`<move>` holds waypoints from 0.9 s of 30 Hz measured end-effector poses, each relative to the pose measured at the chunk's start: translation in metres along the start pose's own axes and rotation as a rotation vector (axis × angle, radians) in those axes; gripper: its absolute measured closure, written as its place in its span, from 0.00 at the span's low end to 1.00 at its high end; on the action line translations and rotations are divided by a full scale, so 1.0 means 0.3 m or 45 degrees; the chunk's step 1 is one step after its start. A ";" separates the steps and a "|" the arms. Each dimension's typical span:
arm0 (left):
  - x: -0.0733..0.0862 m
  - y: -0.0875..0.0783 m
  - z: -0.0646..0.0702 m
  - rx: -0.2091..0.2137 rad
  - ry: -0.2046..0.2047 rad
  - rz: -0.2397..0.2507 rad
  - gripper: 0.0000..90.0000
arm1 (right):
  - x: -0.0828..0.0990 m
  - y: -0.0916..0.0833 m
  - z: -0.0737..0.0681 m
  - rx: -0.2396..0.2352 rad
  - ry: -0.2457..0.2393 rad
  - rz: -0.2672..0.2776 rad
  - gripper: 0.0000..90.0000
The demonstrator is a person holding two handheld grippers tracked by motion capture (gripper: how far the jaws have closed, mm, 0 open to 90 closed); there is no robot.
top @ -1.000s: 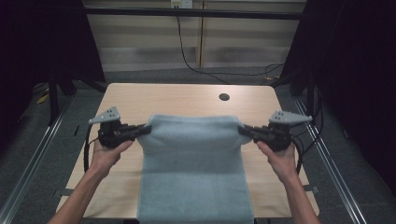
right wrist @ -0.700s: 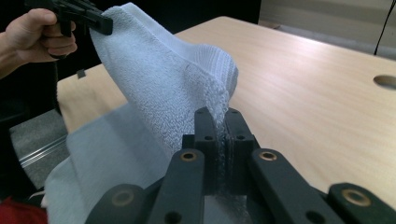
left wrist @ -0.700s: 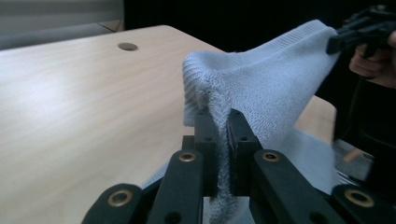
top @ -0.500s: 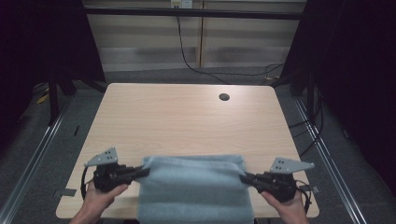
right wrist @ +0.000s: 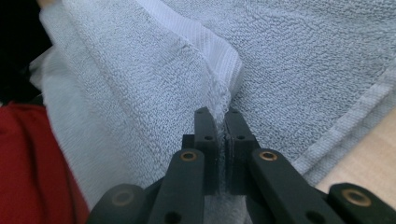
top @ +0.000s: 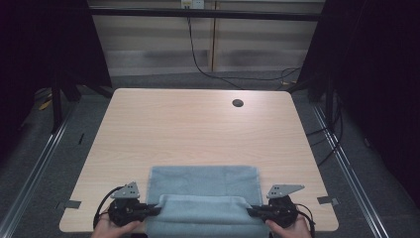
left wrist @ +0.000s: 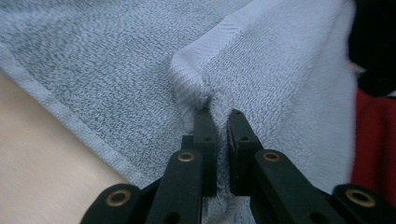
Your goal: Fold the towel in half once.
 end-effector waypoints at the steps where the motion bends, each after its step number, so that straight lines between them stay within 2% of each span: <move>1: -0.016 0.006 -0.016 -0.022 -0.011 0.018 0.95 | -0.005 0.007 0.009 -0.008 0.016 0.006 0.96; 3: -0.044 0.018 -0.042 -0.032 -0.009 0.029 0.95 | -0.018 0.020 0.033 0.006 0.023 0.011 0.96; 5: -0.078 0.030 -0.080 -0.041 -0.040 0.054 0.95 | -0.036 0.034 0.065 0.024 0.030 0.017 0.96; 8: -0.140 0.050 -0.135 -0.094 -0.028 0.074 0.95 | -0.071 0.064 0.136 0.058 0.062 0.037 0.96; 9: -0.163 0.056 -0.153 -0.113 -0.039 0.082 0.95 | -0.085 0.075 0.161 0.065 0.070 0.042 0.96; 11: -0.208 0.071 -0.191 -0.157 -0.035 0.092 0.95 | -0.117 0.099 0.210 0.099 0.059 0.040 0.96; 12: -0.229 0.078 -0.213 -0.151 -0.062 0.093 0.95 | -0.133 0.110 0.233 0.112 0.063 0.037 0.96; 17: -0.329 0.116 -0.305 -0.182 -0.093 0.126 0.95 | -0.203 0.164 0.348 0.185 0.080 0.037 0.96; 19: -0.367 0.128 -0.339 -0.209 -0.128 0.137 0.95 | -0.227 0.182 0.390 0.209 0.088 0.039 0.96; 24: -0.444 0.158 -0.399 -0.269 -0.161 0.161 0.95 | -0.280 0.231 0.492 0.259 0.115 0.068 0.97; 25: -0.456 0.162 -0.410 -0.267 -0.183 0.169 0.95 | -0.292 0.240 0.507 0.266 0.113 0.063 0.97; 27: -0.478 0.169 -0.433 -0.269 -0.194 0.170 0.95 | -0.313 0.255 0.534 0.290 0.117 0.052 0.97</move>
Point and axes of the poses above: each handheld gripper's, and its own axes: y roughly forward along the jaws, x roughly out of its underside, z roughly to its right, the point moved 4 cm from there along y, roughly forward along the jaws, and after that the axes turned 14 degrees about -y, right-handed, at the moved point
